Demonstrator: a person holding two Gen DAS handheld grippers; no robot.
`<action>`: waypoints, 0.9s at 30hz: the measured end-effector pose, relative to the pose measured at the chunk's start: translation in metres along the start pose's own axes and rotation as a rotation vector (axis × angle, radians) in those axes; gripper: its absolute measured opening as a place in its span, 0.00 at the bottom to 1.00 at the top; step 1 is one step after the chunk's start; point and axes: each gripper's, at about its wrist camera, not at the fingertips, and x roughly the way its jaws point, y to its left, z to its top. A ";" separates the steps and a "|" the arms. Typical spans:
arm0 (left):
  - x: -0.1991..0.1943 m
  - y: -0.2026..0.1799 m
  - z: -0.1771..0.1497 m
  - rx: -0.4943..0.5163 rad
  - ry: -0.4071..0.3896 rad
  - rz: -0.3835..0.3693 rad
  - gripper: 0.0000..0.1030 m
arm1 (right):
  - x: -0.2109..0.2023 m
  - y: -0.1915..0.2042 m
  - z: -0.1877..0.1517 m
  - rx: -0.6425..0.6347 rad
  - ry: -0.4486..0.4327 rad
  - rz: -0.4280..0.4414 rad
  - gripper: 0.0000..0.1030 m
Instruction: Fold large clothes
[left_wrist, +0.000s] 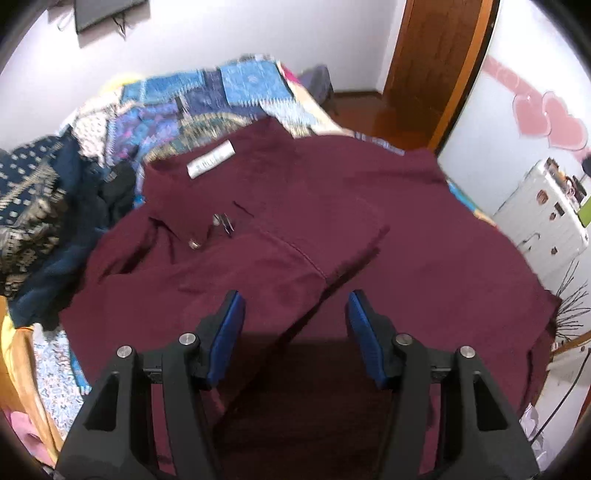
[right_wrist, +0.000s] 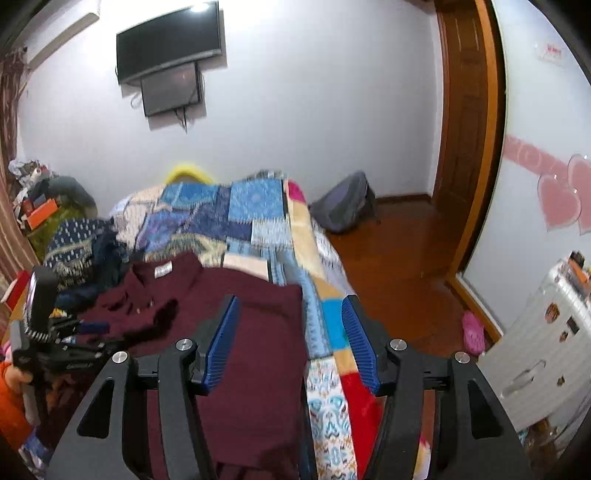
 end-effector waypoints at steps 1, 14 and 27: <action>0.007 0.001 0.002 -0.011 0.020 -0.006 0.57 | 0.005 0.000 -0.004 -0.001 0.018 0.003 0.52; -0.022 0.054 0.020 -0.114 -0.117 0.024 0.05 | 0.038 -0.001 -0.035 0.020 0.172 0.049 0.52; -0.149 0.165 -0.031 -0.327 -0.384 0.291 0.04 | 0.063 0.031 -0.039 -0.025 0.230 0.093 0.52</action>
